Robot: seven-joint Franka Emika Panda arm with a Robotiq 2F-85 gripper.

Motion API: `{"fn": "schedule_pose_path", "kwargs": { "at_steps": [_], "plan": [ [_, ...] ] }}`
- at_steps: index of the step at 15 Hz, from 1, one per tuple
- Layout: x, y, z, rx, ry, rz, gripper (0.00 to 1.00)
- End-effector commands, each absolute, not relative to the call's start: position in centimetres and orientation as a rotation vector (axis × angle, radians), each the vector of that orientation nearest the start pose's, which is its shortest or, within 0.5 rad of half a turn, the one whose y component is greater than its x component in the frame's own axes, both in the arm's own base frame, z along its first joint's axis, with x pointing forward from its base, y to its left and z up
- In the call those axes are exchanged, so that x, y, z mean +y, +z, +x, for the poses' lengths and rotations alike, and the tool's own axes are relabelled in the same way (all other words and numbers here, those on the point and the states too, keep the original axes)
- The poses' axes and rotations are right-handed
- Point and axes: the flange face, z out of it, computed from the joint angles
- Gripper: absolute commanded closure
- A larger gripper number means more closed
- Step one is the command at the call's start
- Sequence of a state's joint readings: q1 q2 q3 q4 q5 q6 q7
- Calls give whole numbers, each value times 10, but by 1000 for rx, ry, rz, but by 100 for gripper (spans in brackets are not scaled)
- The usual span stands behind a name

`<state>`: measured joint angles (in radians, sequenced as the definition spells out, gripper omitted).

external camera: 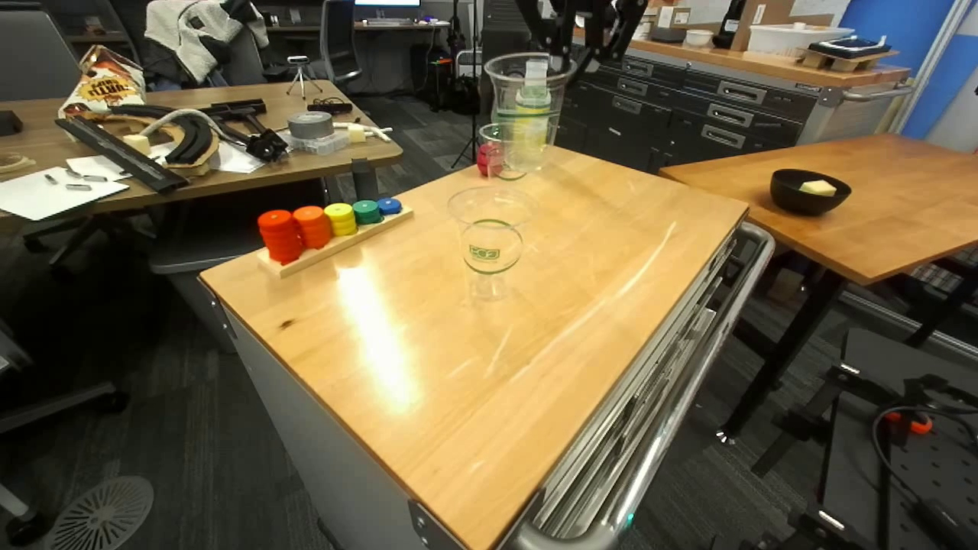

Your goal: Put the cups one inside the other

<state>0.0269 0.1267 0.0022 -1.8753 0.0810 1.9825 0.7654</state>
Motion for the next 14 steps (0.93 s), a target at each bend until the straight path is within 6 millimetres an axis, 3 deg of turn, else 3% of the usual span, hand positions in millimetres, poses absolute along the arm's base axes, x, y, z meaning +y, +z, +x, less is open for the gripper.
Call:
{"fn": "schedule_pose_path", "kwargs": {
  "at_steps": [1,4,7,14],
  "plan": [
    [61,482,582,1048,65,-2811,98],
    [91,483,574,975,100,-2809,98],
    [106,479,568,939,143,-2823,98],
    [104,462,559,933,191,-2867,98]
  ]
}}
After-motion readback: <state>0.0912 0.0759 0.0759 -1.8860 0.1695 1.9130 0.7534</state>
